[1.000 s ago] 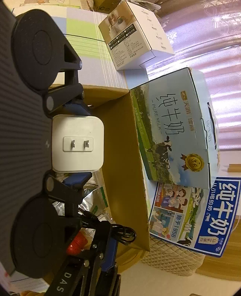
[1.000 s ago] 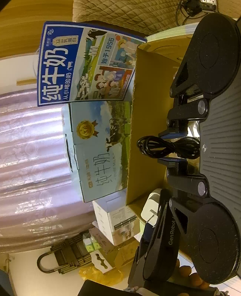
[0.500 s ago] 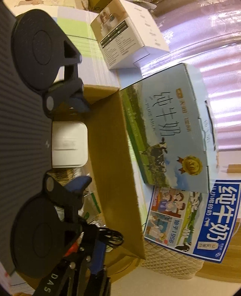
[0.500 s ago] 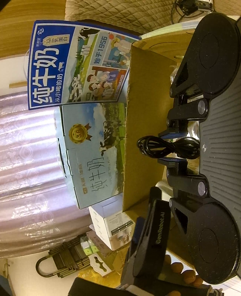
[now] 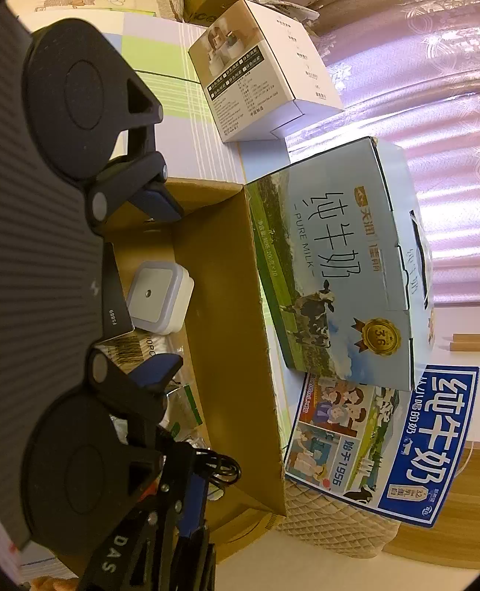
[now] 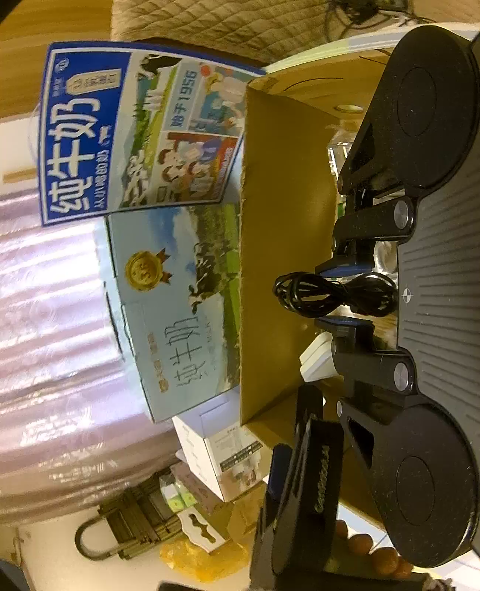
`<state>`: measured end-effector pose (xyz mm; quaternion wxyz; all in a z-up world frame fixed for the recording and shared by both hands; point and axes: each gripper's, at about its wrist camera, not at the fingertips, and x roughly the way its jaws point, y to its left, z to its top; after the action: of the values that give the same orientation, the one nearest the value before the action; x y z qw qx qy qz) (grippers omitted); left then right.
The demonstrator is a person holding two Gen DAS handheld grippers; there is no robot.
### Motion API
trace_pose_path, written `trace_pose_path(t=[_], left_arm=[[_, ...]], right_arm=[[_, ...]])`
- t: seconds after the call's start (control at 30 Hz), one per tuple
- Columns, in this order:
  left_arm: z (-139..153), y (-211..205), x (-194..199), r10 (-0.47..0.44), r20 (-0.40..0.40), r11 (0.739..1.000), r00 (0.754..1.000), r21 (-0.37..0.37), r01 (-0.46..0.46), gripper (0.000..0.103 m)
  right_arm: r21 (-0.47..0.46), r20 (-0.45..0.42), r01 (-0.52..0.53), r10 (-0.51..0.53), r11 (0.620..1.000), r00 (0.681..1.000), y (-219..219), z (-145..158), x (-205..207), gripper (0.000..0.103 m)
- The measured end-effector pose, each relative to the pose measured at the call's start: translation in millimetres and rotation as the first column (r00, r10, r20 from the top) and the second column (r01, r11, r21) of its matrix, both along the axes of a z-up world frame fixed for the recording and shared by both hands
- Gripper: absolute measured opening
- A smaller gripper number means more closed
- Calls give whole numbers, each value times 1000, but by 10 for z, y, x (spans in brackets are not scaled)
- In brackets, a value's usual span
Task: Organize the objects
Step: 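Lower the charger into the box with the left tool while the right lowers the cable in, then open both tools to release the charger and cable into the box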
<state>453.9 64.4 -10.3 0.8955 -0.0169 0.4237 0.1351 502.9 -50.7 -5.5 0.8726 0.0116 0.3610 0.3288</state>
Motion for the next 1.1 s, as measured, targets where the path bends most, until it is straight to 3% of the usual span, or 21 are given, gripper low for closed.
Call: trace_pose_path(t=[0.07, 0.17, 1.1], left_arm=[[11, 4, -10, 4, 2, 1000, 1000, -3, -4, 77], [28, 5, -25, 6, 5, 1000, 1000, -7, -6, 79], [238, -179, -398, -3, 40, 999, 999, -40, 5, 84]], right_arm=[[6, 7, 15, -15, 1000, 1000, -7, 24, 0, 42], [17, 46, 44, -45, 999, 998, -46, 76, -21, 61], [42, 40, 115, -117, 992, 992, -416, 236, -335, 68]])
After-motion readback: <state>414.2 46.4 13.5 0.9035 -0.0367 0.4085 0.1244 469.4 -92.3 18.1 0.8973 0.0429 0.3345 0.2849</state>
